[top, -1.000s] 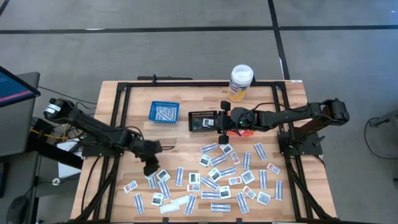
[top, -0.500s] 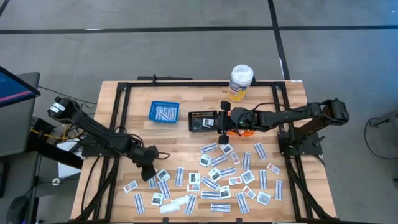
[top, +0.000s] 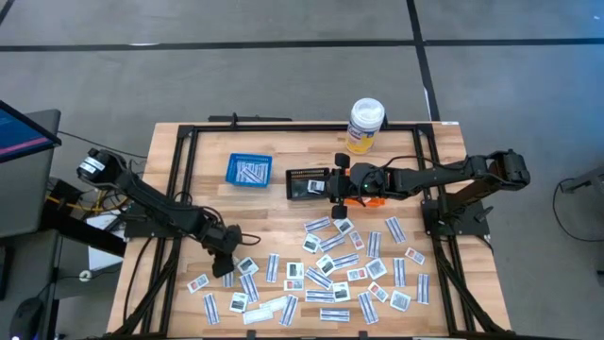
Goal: Pick & Place First Aid Supplies
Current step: Put the ointment pack into the orange bin
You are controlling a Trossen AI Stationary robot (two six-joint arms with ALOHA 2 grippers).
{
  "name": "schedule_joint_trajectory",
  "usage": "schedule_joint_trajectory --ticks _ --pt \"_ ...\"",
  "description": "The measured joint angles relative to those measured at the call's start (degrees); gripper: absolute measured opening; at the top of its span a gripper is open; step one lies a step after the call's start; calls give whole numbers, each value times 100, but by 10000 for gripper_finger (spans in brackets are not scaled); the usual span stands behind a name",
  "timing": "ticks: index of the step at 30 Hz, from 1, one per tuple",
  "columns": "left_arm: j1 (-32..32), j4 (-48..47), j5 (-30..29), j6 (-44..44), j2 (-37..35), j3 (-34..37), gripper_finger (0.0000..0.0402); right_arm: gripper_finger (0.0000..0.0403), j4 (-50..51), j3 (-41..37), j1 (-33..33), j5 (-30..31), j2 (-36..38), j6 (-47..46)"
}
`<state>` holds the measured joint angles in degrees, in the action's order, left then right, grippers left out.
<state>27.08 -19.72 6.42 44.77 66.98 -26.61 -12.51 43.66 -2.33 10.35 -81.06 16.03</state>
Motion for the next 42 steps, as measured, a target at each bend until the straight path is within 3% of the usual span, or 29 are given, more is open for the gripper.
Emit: schedule_joint_trajectory --ticks 4,7,11,14,20,25,28,31,35,42 --pt "4 94 -448 -261 12 6 38 134 0 0 0 0 0 0" --pt "-4 188 -1153 -294 15 8 8 134 0 0 0 0 0 0" --pt "-54 197 -2485 -305 33 33 9 133 0 1 0 -1 0 0" --pt "-233 183 -2981 -358 35 37 8 134 -2 1 0 0 0 0" --pt "-782 448 -2915 -1120 31 32 10 132 -2 0 0 0 0 0" --pt "-1076 747 -1770 -1477 26 24 41 134 -2 1 0 0 0 0" --pt "-1074 738 -1505 -1429 24 22 71 134 -2 1 0 0 0 0" --pt "-1049 736 -1533 -1628 22 22 104 132 0 0 0 0 0 0" --pt "-1052 734 -1998 -1955 22 22 139 133 0 1 0 0 1 0" --pt "-1022 651 -2097 -2006 20 20 153 132 0 0 0 -2 0 0"
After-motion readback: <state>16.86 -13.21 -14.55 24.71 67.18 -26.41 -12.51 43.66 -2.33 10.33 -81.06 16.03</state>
